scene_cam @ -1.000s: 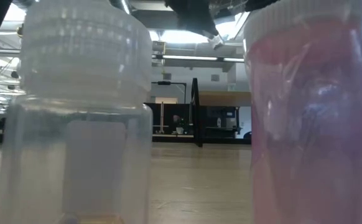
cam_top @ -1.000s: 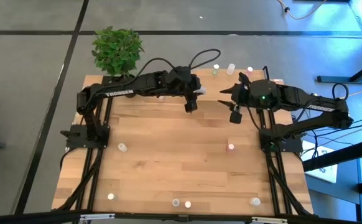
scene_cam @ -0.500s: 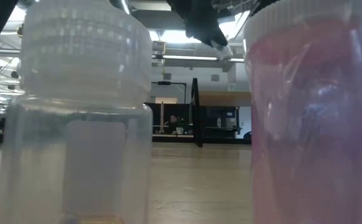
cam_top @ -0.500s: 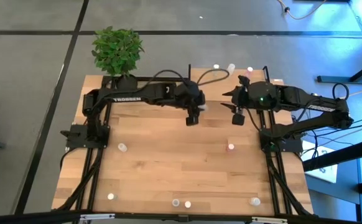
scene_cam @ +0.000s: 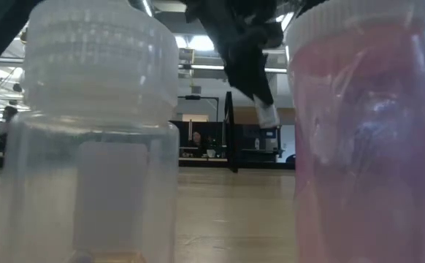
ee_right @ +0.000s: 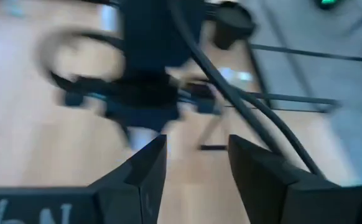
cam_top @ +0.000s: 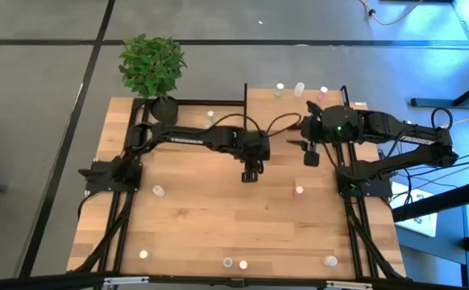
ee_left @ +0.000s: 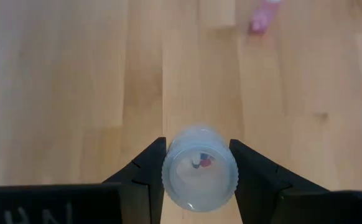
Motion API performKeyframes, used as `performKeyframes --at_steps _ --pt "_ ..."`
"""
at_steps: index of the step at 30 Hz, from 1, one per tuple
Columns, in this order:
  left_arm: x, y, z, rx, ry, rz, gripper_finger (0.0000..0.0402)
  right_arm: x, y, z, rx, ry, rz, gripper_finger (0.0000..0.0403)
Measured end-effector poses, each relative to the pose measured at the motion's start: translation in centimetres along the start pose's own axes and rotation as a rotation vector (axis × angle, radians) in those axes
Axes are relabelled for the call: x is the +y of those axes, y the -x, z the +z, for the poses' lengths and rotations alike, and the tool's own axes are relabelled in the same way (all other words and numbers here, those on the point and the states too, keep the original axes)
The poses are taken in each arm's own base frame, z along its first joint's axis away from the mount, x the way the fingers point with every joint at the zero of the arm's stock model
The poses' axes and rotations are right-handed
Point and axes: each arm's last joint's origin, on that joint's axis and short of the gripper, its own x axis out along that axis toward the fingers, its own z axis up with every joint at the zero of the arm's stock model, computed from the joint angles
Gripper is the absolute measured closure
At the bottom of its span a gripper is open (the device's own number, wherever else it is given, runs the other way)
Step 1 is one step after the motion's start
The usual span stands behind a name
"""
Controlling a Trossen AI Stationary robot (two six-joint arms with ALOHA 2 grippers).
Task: Pick and place medicine bottles onto shelf by color
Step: Put the middle transparent pill bottle on the shelf
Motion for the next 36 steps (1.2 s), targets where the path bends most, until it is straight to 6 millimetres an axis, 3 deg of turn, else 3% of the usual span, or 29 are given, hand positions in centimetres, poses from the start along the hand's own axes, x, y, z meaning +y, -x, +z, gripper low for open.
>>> performKeyframes --at_steps 9,36 --pt "0.5 -2.5 -0.8 0.05 0.046 -0.049 0.0269 1.1 0.2 -1.0 0.082 -0.114 0.349 0.0228" --pt "-0.8 -7.3 -2.5 0.144 0.073 -0.107 0.0269 1.2 0.2 -1.1 0.1 -0.113 0.356 0.0228"
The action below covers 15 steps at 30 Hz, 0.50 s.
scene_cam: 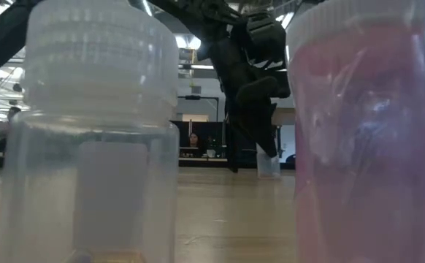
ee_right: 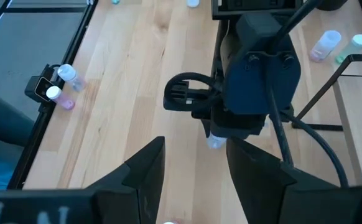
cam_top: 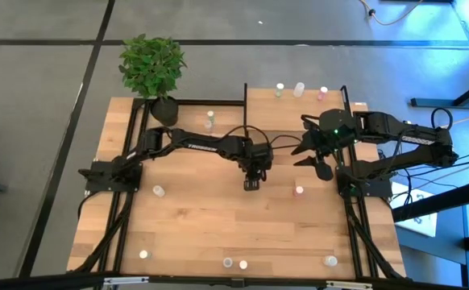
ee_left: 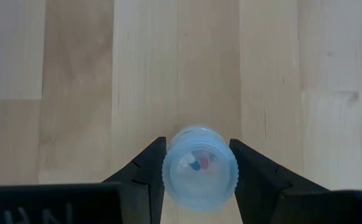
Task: Pick and place medicine bottles onto shelf by color
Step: Put the middle transparent pill bottle on the shelf
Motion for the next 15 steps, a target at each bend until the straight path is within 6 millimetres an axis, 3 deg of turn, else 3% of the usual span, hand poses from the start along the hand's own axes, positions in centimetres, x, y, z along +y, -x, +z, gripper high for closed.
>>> performKeyframes --at_steps 15 --pt "-0.19 0.01 0.01 -0.003 0.032 0.007 0.0266 -0.01 -0.01 0.06 -0.006 0.003 0.0 0.0228"
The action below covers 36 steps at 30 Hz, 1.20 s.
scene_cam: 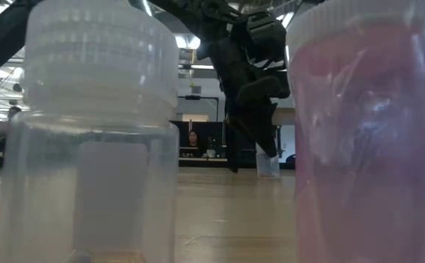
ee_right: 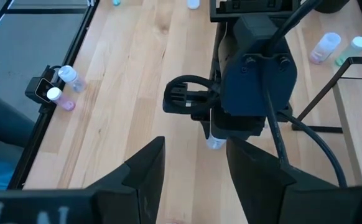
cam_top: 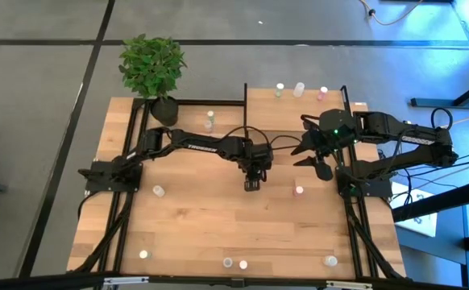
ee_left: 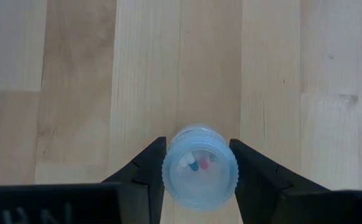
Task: Pick and place medicine bottles onto shelf by color
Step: Put the middle transparent pill bottle on the shelf
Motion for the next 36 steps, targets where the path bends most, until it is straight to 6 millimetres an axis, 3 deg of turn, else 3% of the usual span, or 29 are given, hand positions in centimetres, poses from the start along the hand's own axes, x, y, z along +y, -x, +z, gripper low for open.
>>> performKeyframes --at_steps 10,23,36 --pt "0.0 -0.4 -0.3 0.017 0.002 -0.001 0.0209 0.0 0.0 0.0 0.0 0.001 0.0 0.0228" --pt "0.0 -0.3 -0.1 0.005 0.003 -0.001 0.0077 0.0 0.0 0.0 0.0 0.0 0.0 0.0228" --pt "-0.2 3.0 0.5 -0.031 0.001 0.042 0.0068 0.0 0.0 0.0 -0.004 0.0 -0.001 0.0228"
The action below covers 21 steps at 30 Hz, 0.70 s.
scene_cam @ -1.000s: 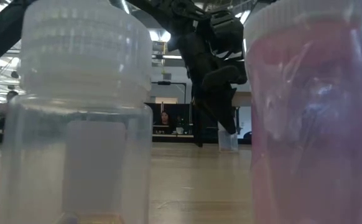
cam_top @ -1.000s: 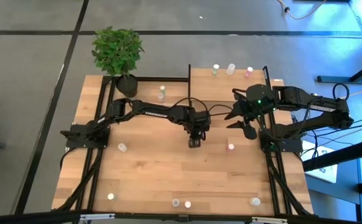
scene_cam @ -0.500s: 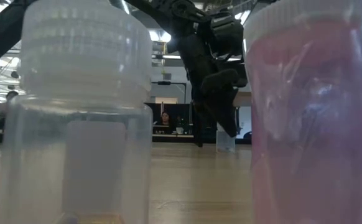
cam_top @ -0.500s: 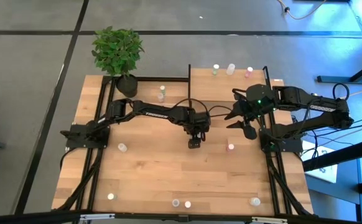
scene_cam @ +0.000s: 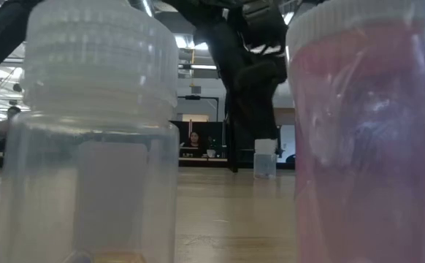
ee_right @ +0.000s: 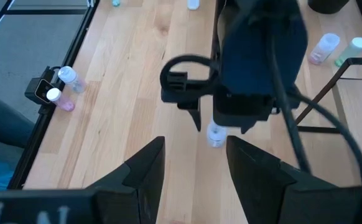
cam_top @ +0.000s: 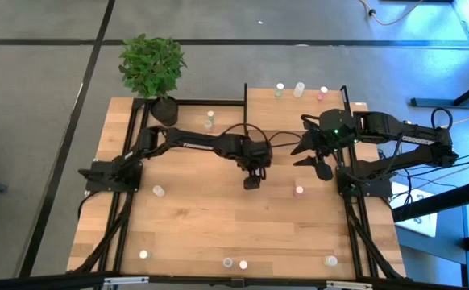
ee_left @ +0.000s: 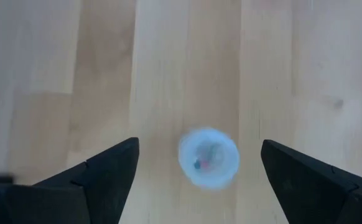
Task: Pick and place medicine bottles onto shelf by color
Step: Put the middle transparent pill bottle on the shelf
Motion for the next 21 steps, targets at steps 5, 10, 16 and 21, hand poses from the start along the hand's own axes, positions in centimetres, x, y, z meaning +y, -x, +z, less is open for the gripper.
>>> performKeyframes --at_steps 5,10,16,21 --pt "-0.2 3.2 0.1 -0.008 0.002 0.0 0.0072 0.0 0.0 0.1 -0.007 0.001 -0.001 0.0228" --pt "-0.5 7.5 -0.1 -0.013 0.011 0.007 0.0068 0.0 0.0 0.1 -0.006 0.001 -0.001 0.0228" --pt "-1.2 12.3 -0.7 -0.056 0.033 0.109 0.0072 0.1 0.1 0.2 -0.025 -0.002 0.04 0.0228" --pt "-1.9 15.8 -1.4 -0.086 0.073 0.171 0.0068 0.1 0.0 0.2 -0.025 0.006 0.041 0.0228"
